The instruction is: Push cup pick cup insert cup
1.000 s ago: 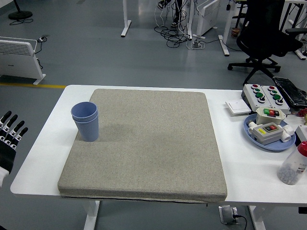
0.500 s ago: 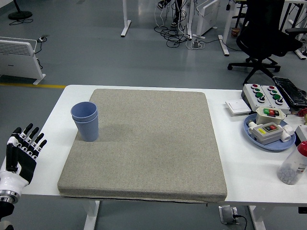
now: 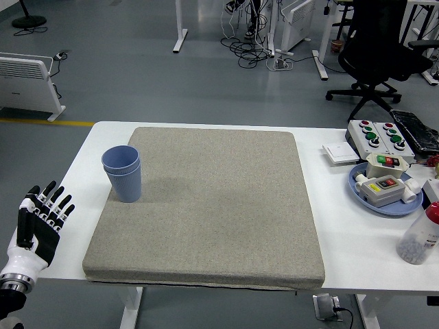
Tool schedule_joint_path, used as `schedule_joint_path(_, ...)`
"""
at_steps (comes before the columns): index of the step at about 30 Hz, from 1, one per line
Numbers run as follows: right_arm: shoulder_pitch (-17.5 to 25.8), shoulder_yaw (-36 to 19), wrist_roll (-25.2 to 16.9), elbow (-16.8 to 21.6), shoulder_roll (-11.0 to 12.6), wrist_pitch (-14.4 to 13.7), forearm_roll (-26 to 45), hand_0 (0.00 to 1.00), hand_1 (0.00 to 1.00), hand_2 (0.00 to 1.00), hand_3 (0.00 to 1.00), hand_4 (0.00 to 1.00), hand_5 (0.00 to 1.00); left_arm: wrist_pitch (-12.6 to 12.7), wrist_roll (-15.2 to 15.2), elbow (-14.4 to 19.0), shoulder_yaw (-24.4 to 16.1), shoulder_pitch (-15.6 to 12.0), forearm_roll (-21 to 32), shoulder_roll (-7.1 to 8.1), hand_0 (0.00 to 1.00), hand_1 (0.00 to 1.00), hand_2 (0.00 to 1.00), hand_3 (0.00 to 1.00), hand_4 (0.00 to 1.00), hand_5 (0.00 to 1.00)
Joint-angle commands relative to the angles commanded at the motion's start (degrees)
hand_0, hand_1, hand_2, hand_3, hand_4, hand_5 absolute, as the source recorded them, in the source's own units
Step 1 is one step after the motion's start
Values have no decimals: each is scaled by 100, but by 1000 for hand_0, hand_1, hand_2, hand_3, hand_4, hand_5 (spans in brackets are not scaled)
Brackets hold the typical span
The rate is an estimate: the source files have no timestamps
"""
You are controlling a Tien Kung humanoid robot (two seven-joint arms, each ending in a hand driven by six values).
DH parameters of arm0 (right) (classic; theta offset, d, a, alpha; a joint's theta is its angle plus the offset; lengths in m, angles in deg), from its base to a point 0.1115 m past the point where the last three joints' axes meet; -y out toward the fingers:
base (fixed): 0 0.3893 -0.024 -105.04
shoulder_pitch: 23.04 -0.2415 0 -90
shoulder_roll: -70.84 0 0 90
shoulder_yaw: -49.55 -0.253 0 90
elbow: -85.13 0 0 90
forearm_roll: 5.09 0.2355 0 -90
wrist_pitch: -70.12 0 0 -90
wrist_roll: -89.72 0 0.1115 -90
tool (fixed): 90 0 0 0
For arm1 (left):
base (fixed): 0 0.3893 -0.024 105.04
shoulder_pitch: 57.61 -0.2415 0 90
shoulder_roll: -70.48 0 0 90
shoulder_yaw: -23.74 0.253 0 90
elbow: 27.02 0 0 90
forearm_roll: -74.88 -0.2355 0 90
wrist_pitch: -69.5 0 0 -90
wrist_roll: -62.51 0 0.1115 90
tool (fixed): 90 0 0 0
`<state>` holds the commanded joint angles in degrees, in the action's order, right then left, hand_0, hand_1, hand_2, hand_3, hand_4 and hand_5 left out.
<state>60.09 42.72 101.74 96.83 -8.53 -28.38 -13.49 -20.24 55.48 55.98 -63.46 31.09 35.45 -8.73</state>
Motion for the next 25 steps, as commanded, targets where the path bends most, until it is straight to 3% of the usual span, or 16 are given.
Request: schedule_joint_path(25, 48, 38, -17, 1, 11, 5, 26, 706, 624, 706, 641, 245, 571, -134, 78, -82, 183, 11, 41, 3, 937, 944, 979, 972, 592, 998)
